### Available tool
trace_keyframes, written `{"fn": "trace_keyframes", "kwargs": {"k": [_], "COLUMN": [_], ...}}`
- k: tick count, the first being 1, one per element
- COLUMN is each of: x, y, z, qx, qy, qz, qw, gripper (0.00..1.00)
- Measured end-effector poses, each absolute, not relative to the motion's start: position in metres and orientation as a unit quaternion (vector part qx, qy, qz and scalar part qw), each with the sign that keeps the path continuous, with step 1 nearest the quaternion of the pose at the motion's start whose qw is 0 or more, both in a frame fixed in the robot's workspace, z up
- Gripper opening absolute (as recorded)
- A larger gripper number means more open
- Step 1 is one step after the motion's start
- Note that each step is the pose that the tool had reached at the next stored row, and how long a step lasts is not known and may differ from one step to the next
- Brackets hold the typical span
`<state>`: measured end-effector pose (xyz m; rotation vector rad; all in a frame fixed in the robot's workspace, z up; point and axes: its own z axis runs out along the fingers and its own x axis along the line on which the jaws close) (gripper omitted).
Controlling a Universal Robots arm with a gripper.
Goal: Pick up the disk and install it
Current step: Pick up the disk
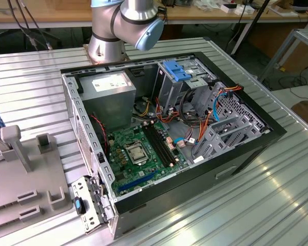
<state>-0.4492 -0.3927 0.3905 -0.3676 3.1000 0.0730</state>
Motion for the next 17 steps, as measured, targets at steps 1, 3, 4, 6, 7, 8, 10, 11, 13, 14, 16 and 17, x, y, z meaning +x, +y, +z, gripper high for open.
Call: {"fn": "trace_keyframes", "kwargs": {"k": [1, 3, 4, 6, 7, 8, 10, 11, 13, 14, 16, 17], "x": [-0.4492, -0.4492, -0.4492, -0.4492, -0.4492, -0.4492, -0.4492, -0.4492, -0.4492, -0.4492, -0.4492, -0.4492], "y": [-0.3927, -0.3927, -0.3927, -0.3927, -0.3927, -0.3927, -0.3927, -0.3927, -0.3927, -0.3927, -0.3927, -0.3927], "z": [0.3905, 0.3905, 0.3905, 0.3905, 0.3905, 0.3905, 0.3905, 0.3906, 0.3905, 0.3905, 0.3905, 0.3905], "qx": [-0.136, -0.151, -0.16, -0.177, -0.184, -0.191, -0.206, -0.213, -0.23, -0.237, -0.262, -0.268], "qy": [0.99, 0.988, 0.987, 0.984, 0.983, 0.981, 0.978, 0.977, 0.973, 0.971, 0.965, 0.963], "qz": [0.024, 0.024, 0.024, 0.024, 0.024, 0.024, 0.024, 0.024, 0.024, 0.024, 0.024, 0.025], "qw": [0.009, 0.009, 0.009, 0.008, 0.008, 0.008, 0.007, 0.007, 0.007, 0.007, 0.006, 0.006], "gripper": [0.11, 0.11, 0.11, 0.11, 0.11, 0.11, 0.11, 0.11, 0.11, 0.11, 0.11, 0.11]}}
